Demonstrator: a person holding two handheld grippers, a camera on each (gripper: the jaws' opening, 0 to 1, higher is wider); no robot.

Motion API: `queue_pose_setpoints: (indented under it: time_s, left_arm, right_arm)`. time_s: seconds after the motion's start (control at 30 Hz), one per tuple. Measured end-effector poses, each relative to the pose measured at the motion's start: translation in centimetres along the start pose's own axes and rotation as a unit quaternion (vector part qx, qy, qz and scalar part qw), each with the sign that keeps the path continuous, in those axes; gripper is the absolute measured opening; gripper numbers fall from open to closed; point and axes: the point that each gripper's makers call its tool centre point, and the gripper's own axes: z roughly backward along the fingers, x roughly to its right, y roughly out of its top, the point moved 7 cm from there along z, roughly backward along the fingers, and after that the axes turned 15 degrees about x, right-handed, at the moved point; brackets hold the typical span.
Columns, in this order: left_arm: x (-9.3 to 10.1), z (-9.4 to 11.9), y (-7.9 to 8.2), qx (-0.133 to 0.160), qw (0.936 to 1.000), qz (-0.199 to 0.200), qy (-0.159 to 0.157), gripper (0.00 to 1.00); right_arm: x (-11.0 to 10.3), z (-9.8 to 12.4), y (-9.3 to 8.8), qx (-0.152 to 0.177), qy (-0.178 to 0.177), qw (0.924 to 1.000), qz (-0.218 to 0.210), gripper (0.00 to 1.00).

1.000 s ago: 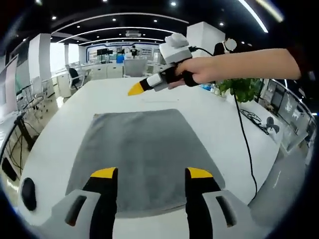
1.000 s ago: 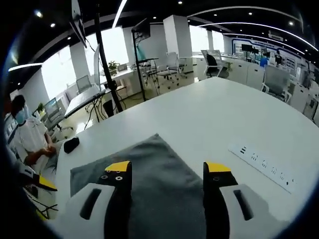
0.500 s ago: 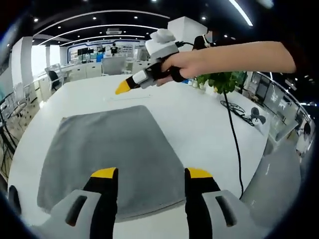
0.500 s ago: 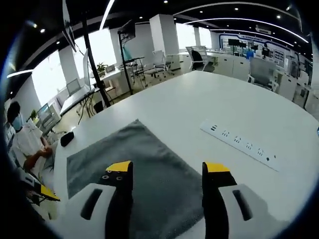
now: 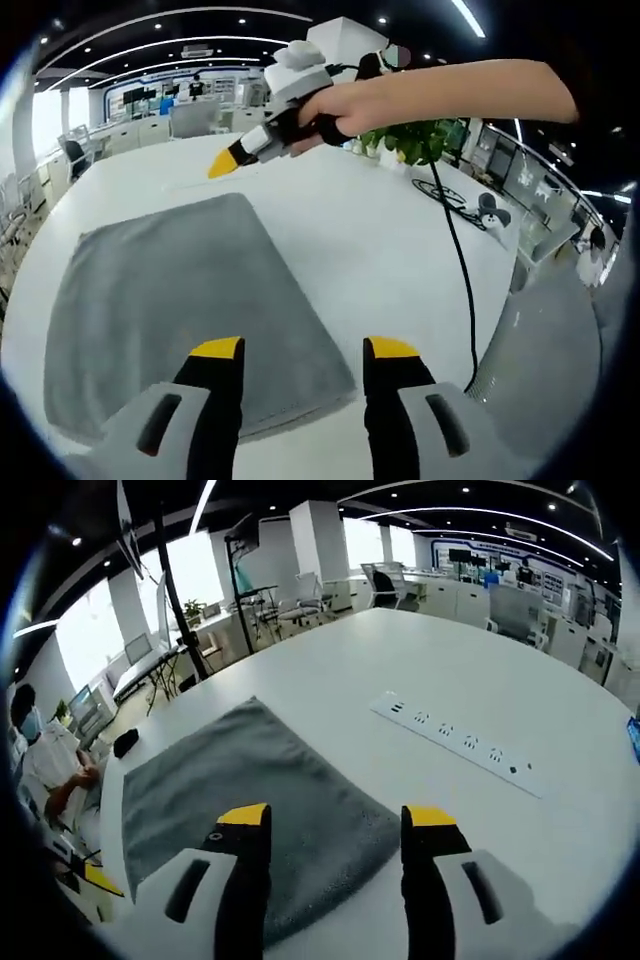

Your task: Fold the towel on the table until its edges align and the towel forms a compact rectangular stack.

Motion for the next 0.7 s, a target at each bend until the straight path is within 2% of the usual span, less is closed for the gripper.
queue_pose_setpoints:
  time_s: [0.13,0.3,0.5,0.6,0.7]
  left_arm:
    - [0.5,-0.4,-0.5,-0.011,0.9997,-0.001,-0.021,0.47]
    - [0.6,-0.9,-1.2,-0.021,0.9992,0.001,-0.033,0.43]
    - [1.4,-1.7,-2.4,-0.044,0.9970,-0.004,-0.063,0.32]
    - [1.6,-1.9,-2.9,-0.052,0.9960,-0.005,-0.073,0.26]
    - [1.8,-2.1,-3.7,-0.065,0.9945,-0.003,-0.082,0.24]
  right_arm:
    - [0.5,0.0,-1.0,-0.007,-0.005,0.9999,-0.009,0.51]
    - [1.2,-0.2,-2.1,-0.017,-0.010,0.9997,-0.016,0.49]
    - [1.6,-0.6,-3.5,-0.031,-0.014,0.9991,-0.024,0.46]
    - [1.7,-1.0,-4.0,-0.038,-0.024,0.9979,-0.046,0.42]
    - [1.8,-1.4,-4.0,-0.036,-0.029,0.9978,-0.048,0.38]
